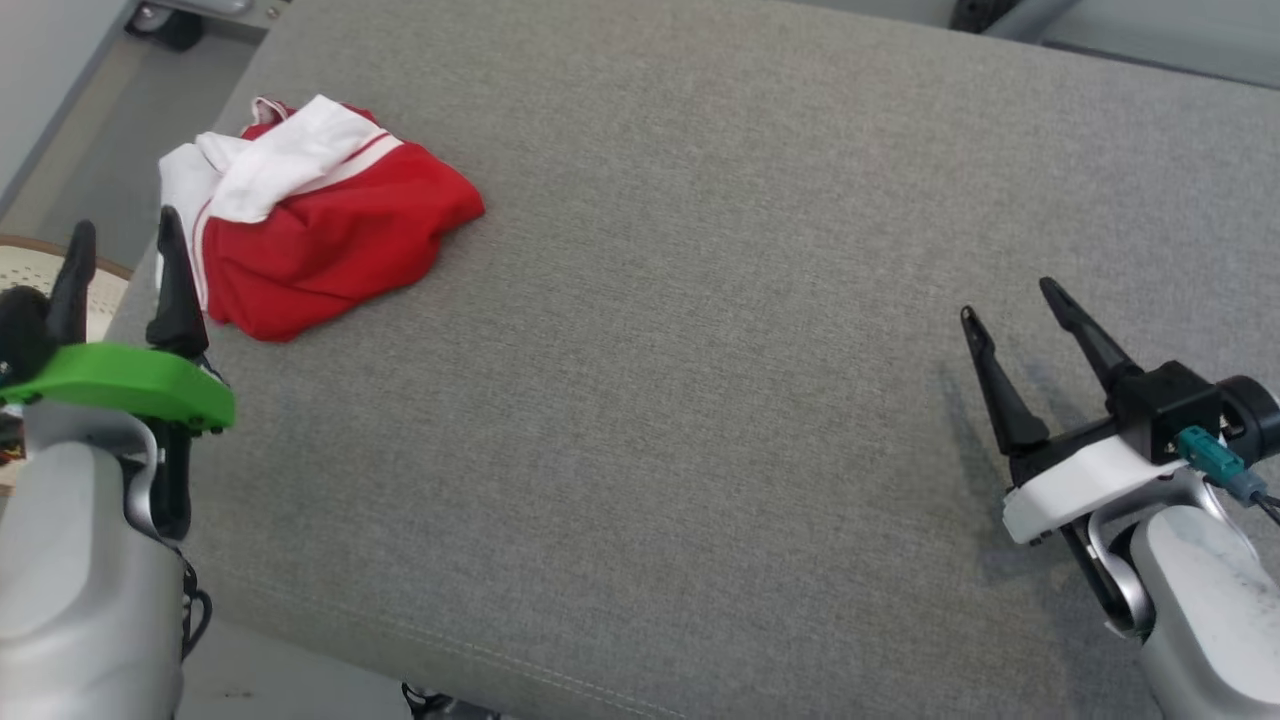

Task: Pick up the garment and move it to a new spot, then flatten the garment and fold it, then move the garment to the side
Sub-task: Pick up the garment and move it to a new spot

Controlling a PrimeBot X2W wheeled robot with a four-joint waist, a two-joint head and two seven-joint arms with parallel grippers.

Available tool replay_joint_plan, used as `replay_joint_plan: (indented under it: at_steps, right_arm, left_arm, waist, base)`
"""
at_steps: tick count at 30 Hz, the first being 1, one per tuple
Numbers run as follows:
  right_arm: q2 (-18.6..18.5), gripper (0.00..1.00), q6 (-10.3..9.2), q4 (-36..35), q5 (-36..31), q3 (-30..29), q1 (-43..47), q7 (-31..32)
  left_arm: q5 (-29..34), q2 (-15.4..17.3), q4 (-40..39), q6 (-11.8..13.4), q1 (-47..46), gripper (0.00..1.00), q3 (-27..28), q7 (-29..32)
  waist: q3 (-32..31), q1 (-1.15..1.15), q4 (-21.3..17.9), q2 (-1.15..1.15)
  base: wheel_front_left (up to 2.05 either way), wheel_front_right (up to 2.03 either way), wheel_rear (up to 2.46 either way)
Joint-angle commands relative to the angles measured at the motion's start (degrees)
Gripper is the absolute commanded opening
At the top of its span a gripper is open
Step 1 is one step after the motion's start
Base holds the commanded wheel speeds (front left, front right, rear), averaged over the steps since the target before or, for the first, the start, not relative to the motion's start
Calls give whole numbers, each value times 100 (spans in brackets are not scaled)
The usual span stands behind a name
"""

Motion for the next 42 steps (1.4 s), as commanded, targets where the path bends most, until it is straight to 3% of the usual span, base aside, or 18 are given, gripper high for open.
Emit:
replay_joint_plan:
  at_steps: [1,4,9,16,17,18,19,25,31,36,42]
  right_arm:
    - [-107,100,-8,-85,-56,-41,-104,-15]
    - [-295,100,-8,-256,-54,-130,-202,-7]
    - [-538,100,-8,-560,-44,-244,-242,117]
    - [-615,100,-8,-825,-46,-507,-79,198]
    - [-588,100,-8,-843,-56,-544,-67,189]
    - [-558,100,-8,-839,-69,-559,-51,179]
    - [-538,100,-8,-825,-75,-577,-37,168]
    - [-340,100,-7,-622,-19,-554,-15,112]
    - [-79,100,-4,-352,45,-497,-110,34]
    - [233,100,-5,-16,123,-474,-166,-6]
    - [622,100,-6,25,195,-588,-109,-13]
  left_arm:
    - [-163,124,163,-17,-244,100,-102,6]
    - [-456,333,640,-17,-700,100,-377,48]
    - [-645,640,1661,11,-1313,100,-389,120]
    - [-743,692,2573,87,-1844,100,-317,82]
    - [-658,726,2622,162,-1903,90,-322,35]
    - [-596,740,2628,201,-1920,6,-354,14]
    - [-564,731,2624,216,-1931,0,-369,1]
    - [-175,819,1731,312,-1723,0,-309,-1]
    - [257,769,683,217,-1560,0,-306,-2]
    - [657,461,-480,45,-1359,0,-657,4]
    - [686,-271,-1397,-16,-1094,0,-1572,4]
  waist:
    - [736,0,-558,0]
    - [1029,0,-733,0]
    - [1458,0,-983,0]
    - [1745,0,-1143,0]
    - [1770,0,-1155,0]
    - [1766,0,-1157,0]
    - [1757,0,-1153,0]
    - [1578,0,-1101,0]
    - [1305,0,-1127,0]
    - [903,0,-1315,0]
    - [464,0,-1846,0]
  base:
    - [0,0,0]
    - [0,0,0]
    - [0,0,0]
    - [0,0,0]
    - [0,0,0]
    - [0,0,0]
    - [0,0,0]
    - [0,0,0]
    - [0,0,0]
    - [0,0,0]
    - [0,0,0]
